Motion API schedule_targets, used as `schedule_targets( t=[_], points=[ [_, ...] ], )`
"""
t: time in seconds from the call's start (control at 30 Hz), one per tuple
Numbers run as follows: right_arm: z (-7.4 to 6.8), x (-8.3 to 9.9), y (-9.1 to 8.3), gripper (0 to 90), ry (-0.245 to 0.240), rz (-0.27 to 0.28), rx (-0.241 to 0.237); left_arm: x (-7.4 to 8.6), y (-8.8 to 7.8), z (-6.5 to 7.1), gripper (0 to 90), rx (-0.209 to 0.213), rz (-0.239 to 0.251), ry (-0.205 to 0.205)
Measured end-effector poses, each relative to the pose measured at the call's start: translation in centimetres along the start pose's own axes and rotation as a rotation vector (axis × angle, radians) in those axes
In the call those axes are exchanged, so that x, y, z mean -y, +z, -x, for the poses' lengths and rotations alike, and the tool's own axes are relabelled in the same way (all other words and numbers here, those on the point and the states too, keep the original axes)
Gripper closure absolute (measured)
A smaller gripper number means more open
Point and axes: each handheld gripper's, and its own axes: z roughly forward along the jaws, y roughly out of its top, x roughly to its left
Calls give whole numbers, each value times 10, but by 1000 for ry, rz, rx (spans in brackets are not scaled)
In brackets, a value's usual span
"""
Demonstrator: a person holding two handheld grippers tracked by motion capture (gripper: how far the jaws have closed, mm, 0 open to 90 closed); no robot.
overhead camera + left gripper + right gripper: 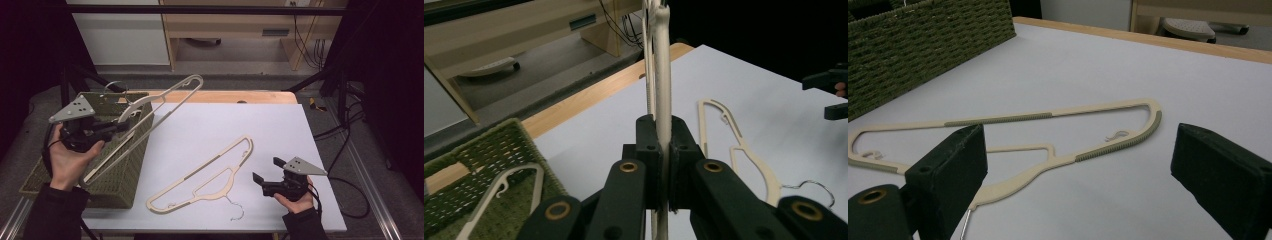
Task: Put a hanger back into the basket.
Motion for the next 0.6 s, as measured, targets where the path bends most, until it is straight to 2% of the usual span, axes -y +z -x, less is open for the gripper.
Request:
schedule_targets(
  t=[0.23, 0.6],
  points=[
    [1, 0, 1, 83, -20, -11, 6, 9, -10, -31, 861, -63, -31, -2],
    [1, 1, 1, 82, -20, -15, 7, 39, -17, -76, 860, -116, -68, -53]
  ],
)
